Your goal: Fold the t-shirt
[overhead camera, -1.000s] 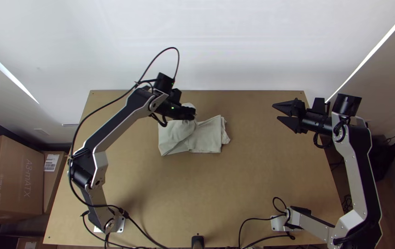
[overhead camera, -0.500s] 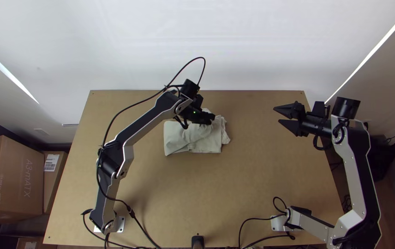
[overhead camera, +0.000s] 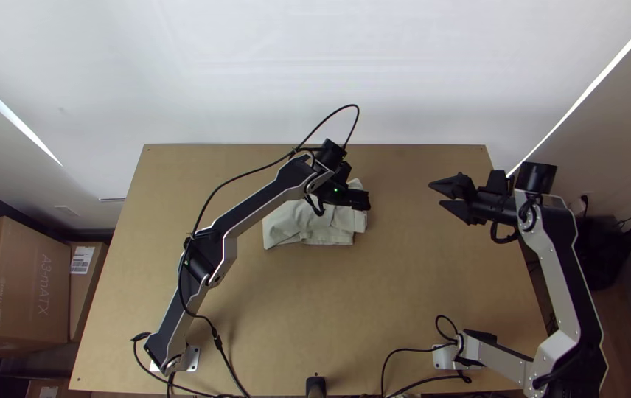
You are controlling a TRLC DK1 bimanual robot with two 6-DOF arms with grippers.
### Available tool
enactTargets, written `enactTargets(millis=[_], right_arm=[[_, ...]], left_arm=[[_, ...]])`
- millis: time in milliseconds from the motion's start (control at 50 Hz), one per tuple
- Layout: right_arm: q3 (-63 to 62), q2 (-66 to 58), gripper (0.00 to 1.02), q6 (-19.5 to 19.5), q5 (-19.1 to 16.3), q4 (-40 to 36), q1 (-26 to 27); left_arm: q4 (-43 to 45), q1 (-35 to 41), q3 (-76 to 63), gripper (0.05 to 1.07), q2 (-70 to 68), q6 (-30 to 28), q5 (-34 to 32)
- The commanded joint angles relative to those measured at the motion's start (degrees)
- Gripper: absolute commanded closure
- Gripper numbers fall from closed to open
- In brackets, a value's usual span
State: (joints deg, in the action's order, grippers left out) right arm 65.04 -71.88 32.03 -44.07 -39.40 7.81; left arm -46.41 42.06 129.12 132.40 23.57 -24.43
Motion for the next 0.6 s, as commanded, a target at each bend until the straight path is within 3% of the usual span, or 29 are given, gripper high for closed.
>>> enactTargets(millis=[0, 220, 360, 580], right_arm=[[-1.58, -4.24, 0.04, -1.27, 0.83, 1.96, -2.45], [-1.05, -13.82, 0.04, -3.03, 1.01, 4.42, -8.87], [-0.17, -20.23, 0.04, -4.08, 0.92, 8.55, -13.44], [5.37, -31.66, 0.04, -8.83, 0.48, 8.64, -18.98]], left_arm=[[0.09, -1.37, 1.66, 0.09, -4.43, 0.16, -0.54], [-1.58, -9.37, 0.96, 0.09, -14.36, 0.25, -0.45], [-1.58, -15.34, 0.78, 0.09, -21.66, -2.3, 6.67], [-1.75, -26.07, -0.8, 0.09, -32.03, -4.76, 10.19]])
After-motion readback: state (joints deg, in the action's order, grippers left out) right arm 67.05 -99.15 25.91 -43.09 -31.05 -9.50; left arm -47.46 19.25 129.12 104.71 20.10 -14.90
